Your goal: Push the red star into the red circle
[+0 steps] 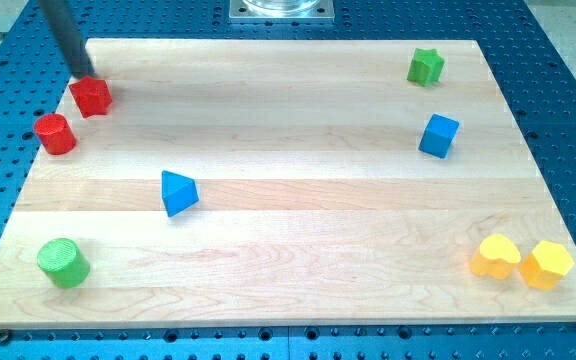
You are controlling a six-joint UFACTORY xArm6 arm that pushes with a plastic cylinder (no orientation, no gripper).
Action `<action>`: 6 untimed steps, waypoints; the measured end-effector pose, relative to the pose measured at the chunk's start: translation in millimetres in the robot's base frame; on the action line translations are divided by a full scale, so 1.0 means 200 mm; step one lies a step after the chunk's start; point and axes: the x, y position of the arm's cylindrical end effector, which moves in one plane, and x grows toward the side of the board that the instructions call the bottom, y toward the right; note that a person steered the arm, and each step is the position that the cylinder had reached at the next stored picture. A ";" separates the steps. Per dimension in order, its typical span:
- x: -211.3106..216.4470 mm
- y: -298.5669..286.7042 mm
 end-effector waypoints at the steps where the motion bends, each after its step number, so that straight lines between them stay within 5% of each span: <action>1: -0.01 0.17; 4: 0.46 0.13; 6: 0.28 0.14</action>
